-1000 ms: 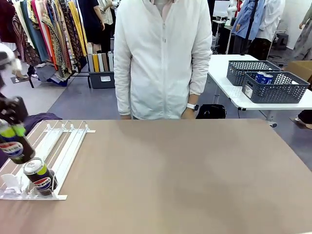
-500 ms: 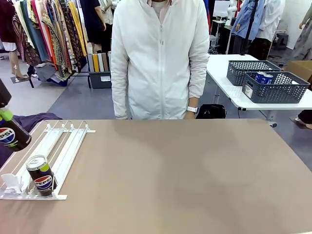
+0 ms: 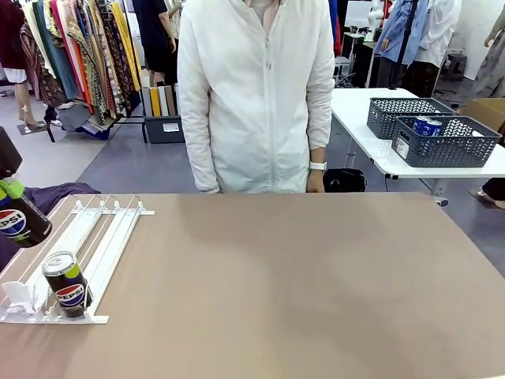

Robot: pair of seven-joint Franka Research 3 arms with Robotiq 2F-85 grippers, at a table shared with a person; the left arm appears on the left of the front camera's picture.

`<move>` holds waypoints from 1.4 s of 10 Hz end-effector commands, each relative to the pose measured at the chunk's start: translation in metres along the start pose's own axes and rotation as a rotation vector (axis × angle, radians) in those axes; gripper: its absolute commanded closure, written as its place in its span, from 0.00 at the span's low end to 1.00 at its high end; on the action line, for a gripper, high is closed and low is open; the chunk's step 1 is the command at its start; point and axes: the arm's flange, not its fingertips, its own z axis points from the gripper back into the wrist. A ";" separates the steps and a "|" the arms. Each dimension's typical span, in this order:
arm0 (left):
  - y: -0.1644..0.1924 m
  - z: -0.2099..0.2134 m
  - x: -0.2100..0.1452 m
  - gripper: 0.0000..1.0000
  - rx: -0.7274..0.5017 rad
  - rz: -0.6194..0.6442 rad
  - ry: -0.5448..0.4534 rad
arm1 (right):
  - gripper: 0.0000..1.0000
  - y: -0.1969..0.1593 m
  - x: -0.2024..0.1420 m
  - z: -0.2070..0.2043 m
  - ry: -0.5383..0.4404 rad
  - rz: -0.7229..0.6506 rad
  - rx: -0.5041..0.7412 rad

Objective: Retrieve and store the cans from the dispenser.
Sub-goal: Pick up one can from the Automatic Can Dispenser and place it in the middle of the table.

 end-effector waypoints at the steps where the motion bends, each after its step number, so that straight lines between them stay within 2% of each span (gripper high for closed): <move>1: -0.019 -0.006 0.013 1.00 -0.026 0.017 -0.035 | 0.00 0.003 0.002 -0.001 -0.010 0.015 0.024; 3: -0.094 -0.028 0.058 1.00 -0.010 -0.063 -0.050 | 0.00 0.003 0.002 -0.001 -0.010 0.015 0.024; 5: -0.202 -0.068 0.102 1.00 0.034 -0.195 -0.039 | 0.00 0.003 0.002 -0.001 -0.010 0.015 0.024; 6: -0.267 -0.100 0.118 1.00 -0.001 -0.303 -0.006 | 0.00 0.003 0.002 -0.001 -0.010 0.015 0.024; 8: -0.370 -0.162 0.128 1.00 0.016 -0.432 -0.001 | 0.00 0.003 0.002 -0.001 -0.010 0.015 0.024; 9: -0.404 -0.193 0.127 1.00 0.011 -0.481 0.028 | 0.00 0.003 0.002 -0.001 -0.010 0.015 0.024; 10: -0.432 -0.230 0.119 1.00 0.121 -0.543 0.061 | 0.00 0.003 0.002 -0.001 -0.010 0.015 0.024; 11: -0.442 -0.251 0.110 1.00 0.173 -0.589 0.098 | 0.00 0.003 0.002 -0.001 -0.010 0.015 0.024; 14: -0.442 -0.280 0.100 1.00 0.166 -0.601 0.165 | 0.00 0.003 0.002 -0.001 -0.010 0.015 0.024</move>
